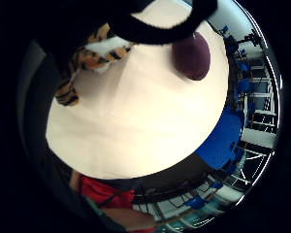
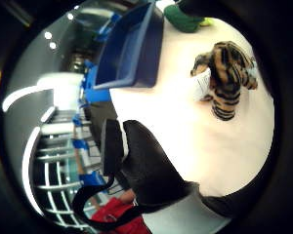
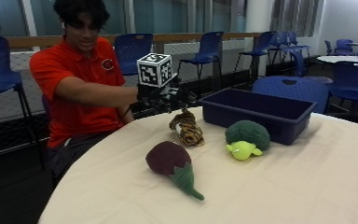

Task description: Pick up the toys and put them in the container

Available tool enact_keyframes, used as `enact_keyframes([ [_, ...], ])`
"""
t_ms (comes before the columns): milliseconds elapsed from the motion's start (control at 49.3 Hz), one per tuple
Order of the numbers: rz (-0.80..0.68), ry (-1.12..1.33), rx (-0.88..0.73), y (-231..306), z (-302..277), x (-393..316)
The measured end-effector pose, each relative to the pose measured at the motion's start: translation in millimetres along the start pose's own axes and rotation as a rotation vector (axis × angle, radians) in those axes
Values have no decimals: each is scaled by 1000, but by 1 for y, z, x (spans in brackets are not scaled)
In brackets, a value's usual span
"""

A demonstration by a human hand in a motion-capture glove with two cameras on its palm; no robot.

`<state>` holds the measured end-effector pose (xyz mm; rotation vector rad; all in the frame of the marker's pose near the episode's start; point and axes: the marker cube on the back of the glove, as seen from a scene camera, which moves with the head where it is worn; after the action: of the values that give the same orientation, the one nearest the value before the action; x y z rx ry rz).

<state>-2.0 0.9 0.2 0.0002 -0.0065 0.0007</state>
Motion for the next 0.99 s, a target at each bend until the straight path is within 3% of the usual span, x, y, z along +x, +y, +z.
enact_keyframes([
  [588, 13, 42, 15, -29, 3, -6],
  [993, 123, 200, -169, -69, 38, 7],
])
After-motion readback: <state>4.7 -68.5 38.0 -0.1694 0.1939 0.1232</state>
